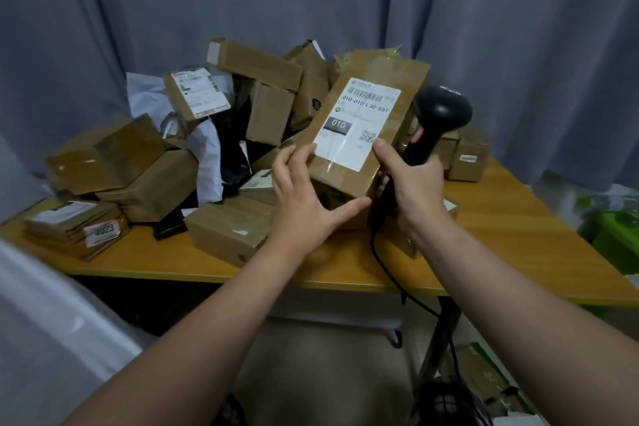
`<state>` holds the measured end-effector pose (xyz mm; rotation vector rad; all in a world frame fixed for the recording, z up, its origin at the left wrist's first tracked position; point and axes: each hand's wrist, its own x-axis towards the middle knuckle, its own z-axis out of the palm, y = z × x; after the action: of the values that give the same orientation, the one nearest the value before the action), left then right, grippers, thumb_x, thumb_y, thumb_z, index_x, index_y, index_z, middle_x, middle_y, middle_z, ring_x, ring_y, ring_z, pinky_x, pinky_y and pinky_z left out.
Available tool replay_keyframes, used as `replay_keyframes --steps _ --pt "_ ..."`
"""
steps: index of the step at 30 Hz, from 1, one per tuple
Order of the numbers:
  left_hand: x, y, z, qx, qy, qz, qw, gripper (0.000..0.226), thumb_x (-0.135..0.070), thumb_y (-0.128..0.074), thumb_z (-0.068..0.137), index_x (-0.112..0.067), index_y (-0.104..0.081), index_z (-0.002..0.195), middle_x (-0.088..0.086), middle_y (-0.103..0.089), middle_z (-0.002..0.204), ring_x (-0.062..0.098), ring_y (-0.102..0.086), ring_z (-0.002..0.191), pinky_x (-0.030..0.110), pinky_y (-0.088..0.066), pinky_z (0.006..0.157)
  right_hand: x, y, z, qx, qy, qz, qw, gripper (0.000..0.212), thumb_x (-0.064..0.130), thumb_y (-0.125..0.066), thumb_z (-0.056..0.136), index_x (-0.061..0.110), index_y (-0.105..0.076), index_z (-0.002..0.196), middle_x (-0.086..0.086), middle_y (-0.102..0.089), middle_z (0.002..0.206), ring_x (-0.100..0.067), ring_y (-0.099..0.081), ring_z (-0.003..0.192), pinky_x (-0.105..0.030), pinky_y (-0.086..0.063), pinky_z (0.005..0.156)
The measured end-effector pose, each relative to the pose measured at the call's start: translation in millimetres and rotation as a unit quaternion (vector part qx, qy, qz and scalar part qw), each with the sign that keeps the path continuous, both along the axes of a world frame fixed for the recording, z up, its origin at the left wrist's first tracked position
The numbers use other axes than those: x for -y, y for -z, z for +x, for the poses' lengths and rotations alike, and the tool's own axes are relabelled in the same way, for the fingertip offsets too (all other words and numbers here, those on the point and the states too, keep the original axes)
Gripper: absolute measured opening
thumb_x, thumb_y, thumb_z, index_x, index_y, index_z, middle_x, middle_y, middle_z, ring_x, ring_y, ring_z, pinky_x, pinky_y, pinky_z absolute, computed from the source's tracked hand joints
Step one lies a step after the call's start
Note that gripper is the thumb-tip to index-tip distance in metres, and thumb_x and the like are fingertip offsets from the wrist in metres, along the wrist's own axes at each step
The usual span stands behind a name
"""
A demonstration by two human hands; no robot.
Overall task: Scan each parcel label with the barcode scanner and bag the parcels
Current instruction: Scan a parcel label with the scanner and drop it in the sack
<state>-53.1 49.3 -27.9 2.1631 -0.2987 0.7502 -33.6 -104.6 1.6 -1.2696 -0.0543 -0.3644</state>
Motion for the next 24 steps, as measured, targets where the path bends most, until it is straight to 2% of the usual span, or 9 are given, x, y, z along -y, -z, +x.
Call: replay_keyframes --steps 3,7,10,12,15,17,19,22,24 --pt "-31.0 -20.9 5.3 -0.133 0.089 -0.154 0.975 0.073 -0.061 -0.046 0.091 -0.026 -0.018 0.149 -0.009 -0.031 0.141 0.006 -0.033 0.128 0.017 -0.033 0.102 -6.6 -7.0 12.5 0.013 -0.036 -0.087 0.995 0.057 0.028 -0.077 0.081 0.015 -0.052 0.129 0.001 -0.070 0.116 -0.011 -0.068 0.104 -0.032 -0.058 0.085" --pt "-71.5 -33.2 12.8 -0.322 0.126 -0.317 0.883 0.037 -0.040 -0.048 0.097 -0.024 -0.054 0.130 0.002 -0.067 0.117 0.019 -0.063 0.104 0.032 -0.051 0.082 -18.1 -9.2 22.4 0.022 -0.116 -0.136 0.984 0.046 0.025 -0.075 0.083 0.017 -0.057 0.125 0.002 -0.073 0.111 -0.013 -0.070 0.102 -0.033 -0.056 0.084" --pt "-90.5 -28.5 13.4 -0.312 0.110 -0.314 0.890 0.031 -0.044 -0.059 0.088 -0.021 -0.067 0.109 0.001 -0.071 0.095 0.021 -0.062 0.089 0.036 -0.048 0.081 -26.3 -9.3 21.9 0.017 -0.142 -0.156 0.977 0.041 0.023 -0.072 0.085 0.015 -0.060 0.122 0.007 -0.075 0.098 -0.006 -0.071 0.091 -0.018 -0.053 0.070" --pt "-98.1 -28.2 10.2 -0.293 0.126 -0.315 0.894 0.041 -0.051 -0.071 0.071 -0.019 -0.069 0.097 -0.003 -0.064 0.075 0.013 -0.052 0.068 0.027 -0.041 0.068 -28.3 -9.2 18.0 0.013 -0.161 -0.170 0.972 0.032 0.023 -0.069 0.088 0.016 -0.061 0.119 0.012 -0.075 0.090 -0.001 -0.070 0.085 -0.011 -0.050 0.062" --pt "-103.2 -23.4 6.2 -0.273 0.141 -0.326 0.894 0.040 -0.037 -0.076 0.075 -0.011 -0.063 0.103 -0.011 -0.062 0.061 0.002 -0.055 0.053 0.013 -0.044 0.056 -30.9 -5.0 7.8 0.006 -0.115 -0.192 0.975 0.026 0.031 -0.065 0.091 0.017 -0.063 0.113 0.008 -0.072 0.095 -0.007 -0.069 0.090 -0.015 -0.051 0.065" --pt "-103.2 -18.0 0.0 -0.259 0.112 -0.322 0.903 0.038 -0.024 -0.072 0.084 -0.010 -0.058 0.118 -0.006 -0.073 0.083 0.005 -0.070 0.077 0.024 -0.056 0.080 -30.6 0.5 -1.8 0.012 -0.064 -0.193 0.979 0.025 0.034 -0.064 0.091 0.019 -0.063 0.111 0.003 -0.069 0.096 -0.011 -0.065 0.088 -0.024 -0.051 0.072" --pt "-103.1 -12.2 -5.6 -0.240 0.084 -0.319 0.913 0.044 -0.020 -0.073 0.082 -0.015 -0.055 0.122 -0.001 -0.072 0.108 0.012 -0.068 0.100 0.036 -0.051 0.097 -29.7 4.8 -13.8 0.034 -0.072 -0.175 0.981 0.024 0.031 -0.064 0.091 0.019 -0.060 0.112 -0.003 -0.066 0.086 -0.014 -0.062 0.075 -0.030 -0.050 0.065" --pt "-102.0 -7.4 -11.6 -0.215 0.062 -0.325 0.919 0.050 -0.018 -0.076 0.080 -0.018 -0.051 0.124 -0.003 -0.068 0.111 0.007 -0.068 0.095 0.023 -0.054 0.082 -31.9 7.6 -32.0 0.054 -0.114 -0.169 0.978 0.024 0.024 -0.063 0.092 0.014 -0.056 0.113 -0.005 -0.060 0.070 -0.018 -0.058 0.056 -0.028 -0.049 0.052" --pt "-101.3 -7.0 -12.8 -0.194 0.055 -0.320 0.926 0.055 -0.019 -0.077 0.079 -0.016 -0.050 0.128 -0.003 -0.067 0.110 0.003 -0.068 0.091 0.016 -0.052 0.071 -38.2 11.5 -42.1 0.067 -0.122 -0.186 0.973 0.014 0.018 -0.064 0.091 0.009 -0.058 0.101 -0.005 -0.061 0.065 -0.020 -0.059 0.053 -0.030 -0.050 0.052"
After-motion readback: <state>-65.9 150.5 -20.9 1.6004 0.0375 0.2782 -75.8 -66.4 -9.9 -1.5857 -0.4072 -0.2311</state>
